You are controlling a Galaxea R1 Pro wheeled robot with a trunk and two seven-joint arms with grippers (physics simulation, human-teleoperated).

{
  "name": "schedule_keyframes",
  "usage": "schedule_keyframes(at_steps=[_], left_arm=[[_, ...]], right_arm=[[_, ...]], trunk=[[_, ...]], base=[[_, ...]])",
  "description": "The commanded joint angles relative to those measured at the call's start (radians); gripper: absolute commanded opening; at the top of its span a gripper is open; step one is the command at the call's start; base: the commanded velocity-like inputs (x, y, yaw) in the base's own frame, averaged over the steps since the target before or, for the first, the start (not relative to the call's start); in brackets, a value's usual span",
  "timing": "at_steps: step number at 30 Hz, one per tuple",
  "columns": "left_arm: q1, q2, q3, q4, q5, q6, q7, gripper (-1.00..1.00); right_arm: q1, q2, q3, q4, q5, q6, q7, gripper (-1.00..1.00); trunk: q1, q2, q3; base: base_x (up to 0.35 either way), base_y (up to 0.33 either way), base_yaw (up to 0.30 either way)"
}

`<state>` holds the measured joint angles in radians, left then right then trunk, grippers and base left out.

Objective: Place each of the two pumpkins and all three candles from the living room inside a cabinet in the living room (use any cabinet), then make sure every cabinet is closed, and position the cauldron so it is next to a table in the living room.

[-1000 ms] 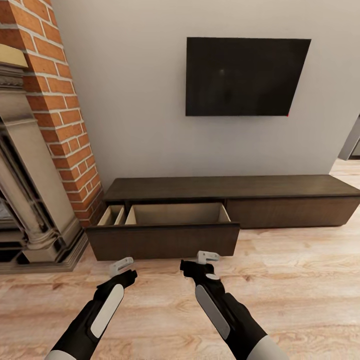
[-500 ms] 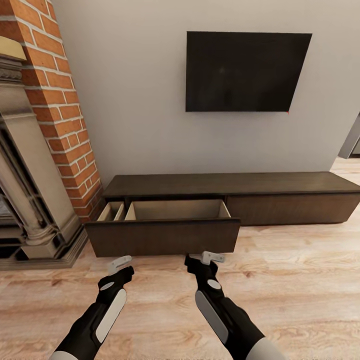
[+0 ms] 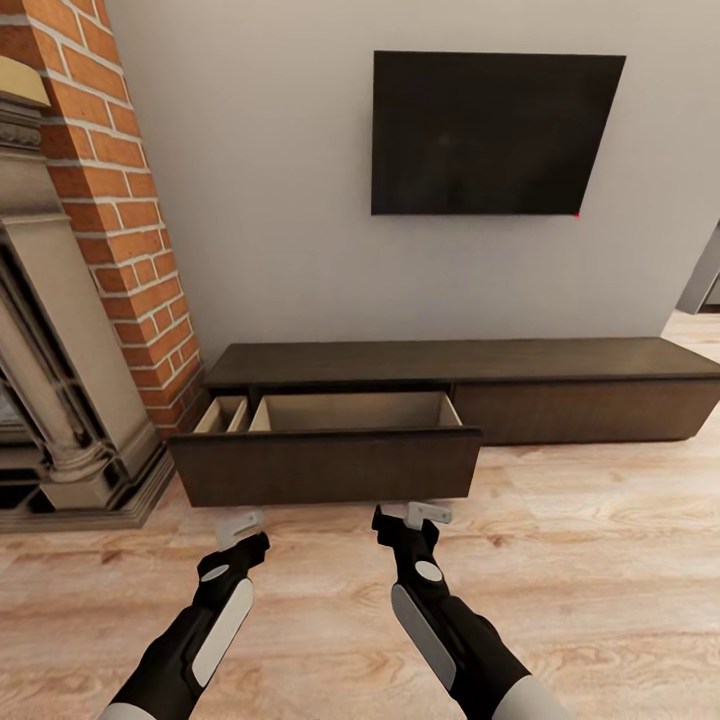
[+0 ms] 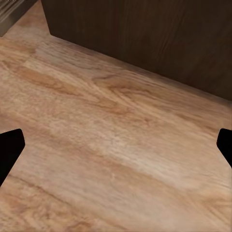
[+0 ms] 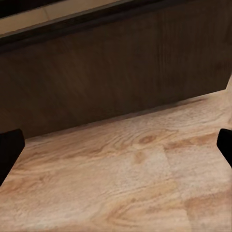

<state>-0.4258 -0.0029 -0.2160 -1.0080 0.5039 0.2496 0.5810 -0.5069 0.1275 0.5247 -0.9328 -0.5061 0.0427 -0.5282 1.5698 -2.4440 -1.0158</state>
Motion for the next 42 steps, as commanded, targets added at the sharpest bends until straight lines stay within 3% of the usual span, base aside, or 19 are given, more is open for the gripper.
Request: schedule_keyframes(at_steps=[1,10,15,18,33,42], left_arm=[[0.000,0.001,-0.002,-0.001,0.005,0.003,0.007,1.00],[0.001,0.000,-0.010,0.039,0.002,-0.087,0.005,1.00],[0.001,0.000,-0.033,0.044,0.001,-0.097,0.006,1.00],[0.001,0.000,-0.036,0.044,0.001,-0.097,0.006,1.00],[0.001,0.001,-0.038,0.045,0.003,-0.097,0.005,1.00],[0.001,0.001,-0.037,0.045,0.004,-0.096,0.004,1.00]], right_arm=[[-0.001,-0.002,0.003,-0.002,-0.003,0.004,-0.007,1.00],[-0.001,-0.002,0.004,0.027,0.011,-0.062,-0.001,1.00],[-0.001,-0.001,0.004,0.053,0.080,-0.077,-0.003,1.00],[-0.001,0.001,0.005,0.062,0.094,-0.082,-0.002,1.00],[-0.001,0.001,0.005,0.068,0.101,-0.084,0.005,1.00],[-0.001,0.000,0.005,0.068,0.101,-0.083,0.005,1.00]], trunk=[[0.004,-0.008,-0.004],[0.031,-0.057,-0.034],[0.033,-0.058,-0.053],[0.035,-0.058,-0.065],[0.041,-0.062,-0.123],[0.041,-0.062,-0.123]], base=[[0.000,0.000,0.000],[0.000,0.000,0.000],[0.000,0.000,0.000],[0.000,0.000,0.000],[0.000,0.000,0.000],[0.039,0.000,0.000]])
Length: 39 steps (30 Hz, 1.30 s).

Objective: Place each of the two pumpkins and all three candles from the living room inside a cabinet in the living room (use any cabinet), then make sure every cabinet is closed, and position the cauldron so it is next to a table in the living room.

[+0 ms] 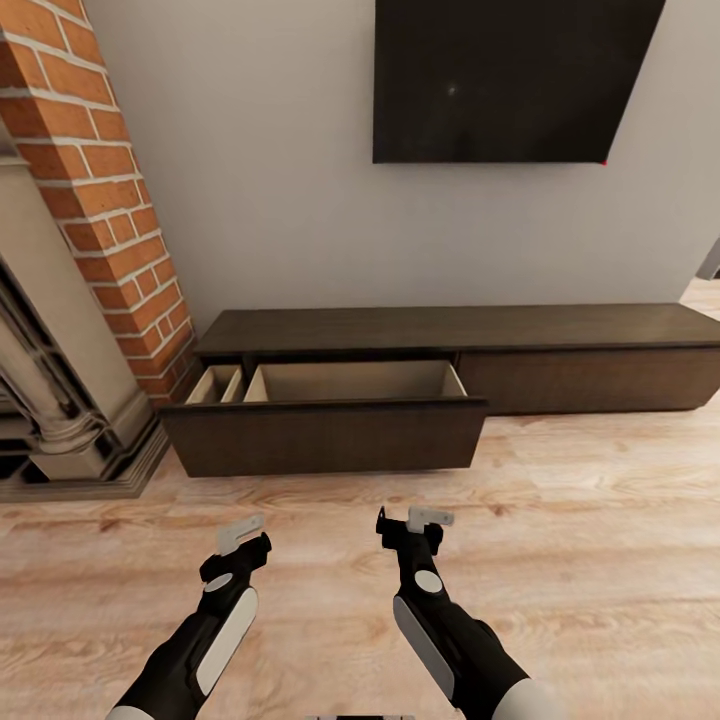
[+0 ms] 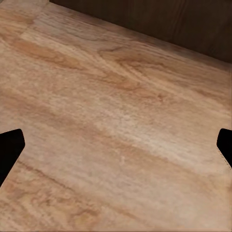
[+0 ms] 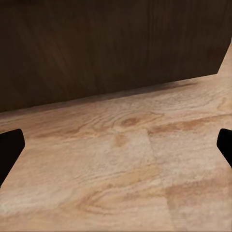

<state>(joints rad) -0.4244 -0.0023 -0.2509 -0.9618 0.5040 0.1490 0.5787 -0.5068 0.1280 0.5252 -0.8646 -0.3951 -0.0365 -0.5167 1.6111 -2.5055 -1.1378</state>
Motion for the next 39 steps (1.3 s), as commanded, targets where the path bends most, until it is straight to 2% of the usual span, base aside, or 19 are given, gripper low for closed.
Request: schedule_keyframes(at_steps=[1,28,39], left_arm=[[0.000,0.001,-0.002,-0.002,0.004,0.005,0.006,1.00],[0.000,0.001,-0.002,-0.002,0.007,0.006,0.007,1.00],[0.000,0.001,-0.002,-0.002,0.004,0.004,0.012,1.00]], right_arm=[[-0.001,-0.001,0.004,-0.001,-0.010,-0.004,-0.006,1.00],[-0.001,-0.001,0.004,-0.001,-0.011,-0.003,-0.005,1.00],[-0.001,-0.004,0.004,-0.001,-0.011,-0.003,-0.005,1.00]], trunk=[[0.000,0.000,-0.001],[0.000,0.000,-0.001],[0.000,0.000,-0.001]], base=[[0.250,0.000,0.000],[0.329,0.000,0.000],[0.057,0.000,0.000]])
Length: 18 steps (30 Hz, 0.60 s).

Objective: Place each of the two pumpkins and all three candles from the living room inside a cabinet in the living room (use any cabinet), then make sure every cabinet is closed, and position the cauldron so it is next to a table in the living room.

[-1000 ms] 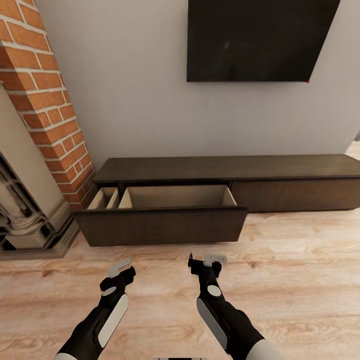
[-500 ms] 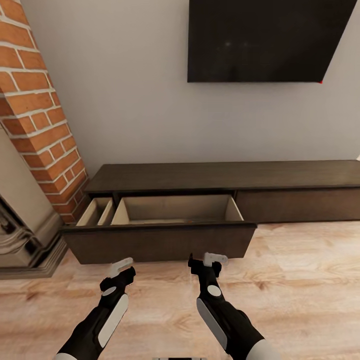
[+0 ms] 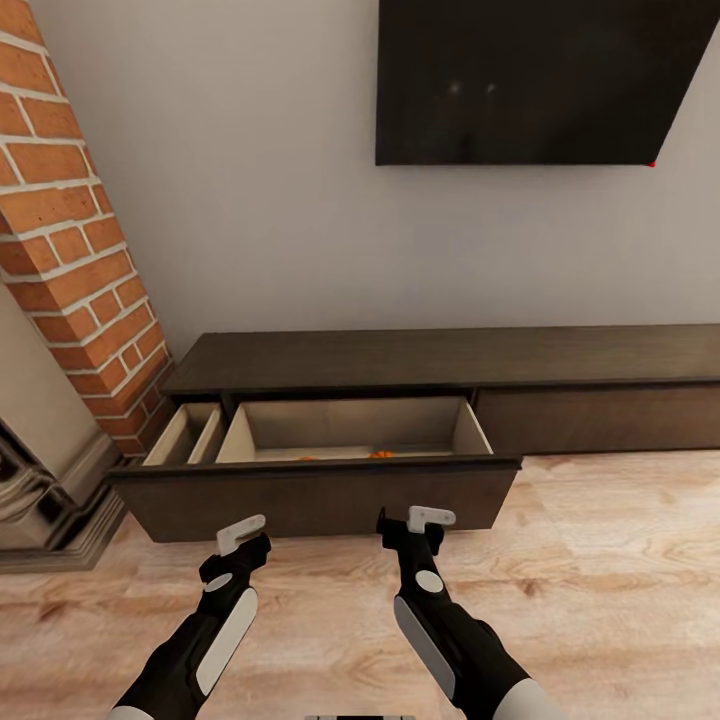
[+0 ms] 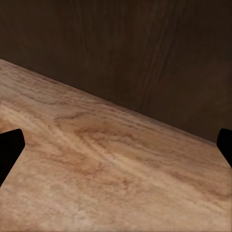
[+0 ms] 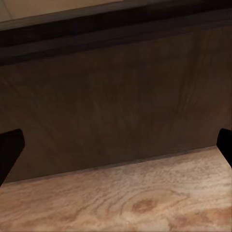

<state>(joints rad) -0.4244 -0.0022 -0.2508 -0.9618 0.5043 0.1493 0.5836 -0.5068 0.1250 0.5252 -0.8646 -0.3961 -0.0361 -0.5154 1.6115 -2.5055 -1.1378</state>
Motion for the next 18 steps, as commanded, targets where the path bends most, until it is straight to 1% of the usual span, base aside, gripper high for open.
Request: schedule_keyframes(at_steps=[1,9,18], left_arm=[[0.000,0.001,-0.002,-0.002,0.004,0.004,0.007,1.00],[0.000,0.000,-0.002,-0.002,0.004,0.004,0.005,1.00],[-0.001,0.000,-0.002,-0.002,0.005,0.004,0.004,1.00]], right_arm=[[-0.001,-0.001,0.004,-0.001,-0.010,-0.004,-0.006,1.00],[-0.001,-0.002,0.004,-0.001,-0.010,-0.004,-0.006,1.00],[-0.001,-0.002,0.004,-0.001,-0.010,-0.004,-0.006,1.00]], trunk=[[0.000,0.000,-0.001],[0.000,0.000,-0.001],[0.004,-0.002,-0.036]], base=[[0.003,0.000,0.000],[0.000,0.000,0.000],[0.000,0.000,0.000]])
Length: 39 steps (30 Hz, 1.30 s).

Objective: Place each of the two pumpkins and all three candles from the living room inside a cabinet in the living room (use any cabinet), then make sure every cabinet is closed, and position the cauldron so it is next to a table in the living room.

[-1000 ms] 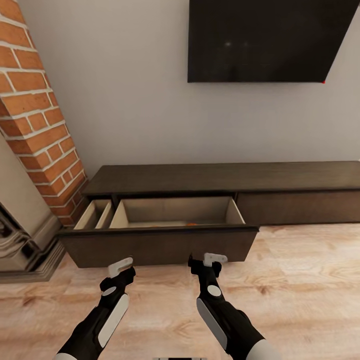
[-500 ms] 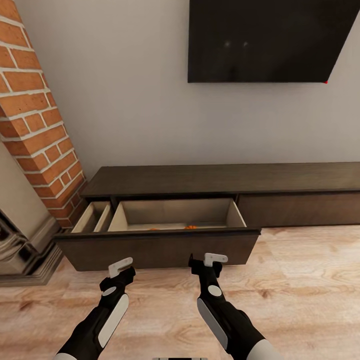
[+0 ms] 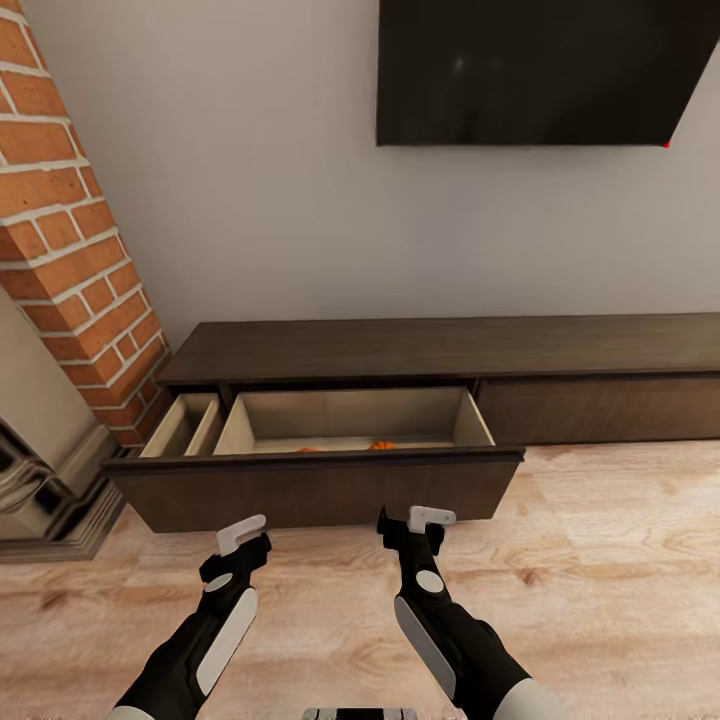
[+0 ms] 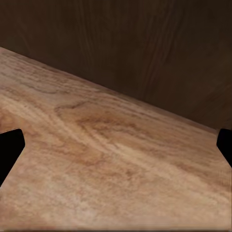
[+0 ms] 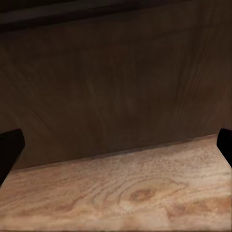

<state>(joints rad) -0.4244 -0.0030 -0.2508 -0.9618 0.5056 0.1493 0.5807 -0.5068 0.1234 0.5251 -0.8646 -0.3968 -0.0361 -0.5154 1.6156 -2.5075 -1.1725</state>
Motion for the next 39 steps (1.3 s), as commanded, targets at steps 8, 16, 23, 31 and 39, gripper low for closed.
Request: schedule_keyframes(at_steps=[8,16,23,31,39], left_arm=[[-0.001,0.000,-0.002,-0.002,0.004,0.004,0.006,1.00],[-0.001,0.000,-0.002,-0.002,0.004,0.004,0.005,1.00],[-0.001,0.000,-0.002,-0.002,0.004,0.004,0.005,1.00],[-0.001,0.000,-0.002,-0.002,0.004,0.004,0.005,1.00],[-0.001,-0.001,-0.002,-0.005,0.004,0.004,0.006,1.00]], right_arm=[[-0.001,-0.001,0.004,-0.001,-0.010,-0.004,-0.006,1.00],[-0.001,-0.001,0.004,-0.001,-0.011,-0.004,-0.006,1.00],[-0.001,0.001,0.004,-0.001,-0.010,-0.004,-0.006,1.00],[-0.001,0.006,0.004,-0.001,-0.010,-0.004,-0.006,1.00],[-0.001,0.006,0.004,-0.001,-0.010,-0.004,-0.006,1.00]], trunk=[[0.003,-0.002,-0.032],[0.007,-0.004,-0.063],[0.010,-0.006,-0.090],[0.014,-0.008,-0.121],[0.014,-0.008,-0.121]], base=[[0.000,0.000,0.000],[0.000,0.000,0.000],[0.000,0.000,0.000],[0.000,0.000,0.000],[0.006,0.000,0.000]])
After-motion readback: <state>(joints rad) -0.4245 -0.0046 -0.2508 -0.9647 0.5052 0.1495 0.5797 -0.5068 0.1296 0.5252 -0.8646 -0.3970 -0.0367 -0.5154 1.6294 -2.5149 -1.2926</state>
